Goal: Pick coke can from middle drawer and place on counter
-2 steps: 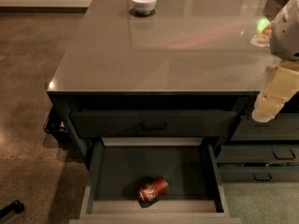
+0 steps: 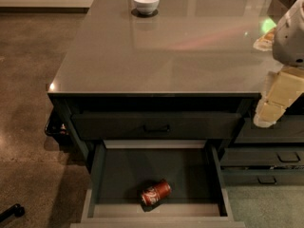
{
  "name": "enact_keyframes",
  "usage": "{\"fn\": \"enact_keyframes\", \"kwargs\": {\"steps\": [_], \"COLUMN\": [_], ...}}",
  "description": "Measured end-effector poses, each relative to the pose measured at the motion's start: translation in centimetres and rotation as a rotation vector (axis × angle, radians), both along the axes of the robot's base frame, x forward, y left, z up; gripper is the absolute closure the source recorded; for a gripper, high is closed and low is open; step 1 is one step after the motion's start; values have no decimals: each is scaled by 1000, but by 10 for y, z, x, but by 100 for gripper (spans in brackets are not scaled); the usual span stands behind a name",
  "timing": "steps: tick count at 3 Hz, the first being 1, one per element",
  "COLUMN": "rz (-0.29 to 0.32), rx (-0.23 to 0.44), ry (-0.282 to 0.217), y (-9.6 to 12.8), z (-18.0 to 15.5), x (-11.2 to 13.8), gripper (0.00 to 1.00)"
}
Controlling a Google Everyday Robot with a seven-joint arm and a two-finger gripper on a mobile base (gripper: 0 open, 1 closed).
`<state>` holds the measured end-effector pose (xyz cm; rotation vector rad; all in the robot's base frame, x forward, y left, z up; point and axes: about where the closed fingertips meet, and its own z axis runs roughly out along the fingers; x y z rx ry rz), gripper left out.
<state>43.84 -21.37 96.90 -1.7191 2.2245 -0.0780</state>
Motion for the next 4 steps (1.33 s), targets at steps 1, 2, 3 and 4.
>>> {"fn": "enact_keyframes", "kwargs": {"steps": [1, 2, 3, 4], "rz": [18, 49, 49, 60], "rx": [70, 197, 197, 276], "ry": [17, 42, 42, 43], "y": [16, 44, 44, 53], "z": [-40, -109, -110, -143], "x": [0, -2, -2, 2], "gripper": [0, 0, 0, 0]}}
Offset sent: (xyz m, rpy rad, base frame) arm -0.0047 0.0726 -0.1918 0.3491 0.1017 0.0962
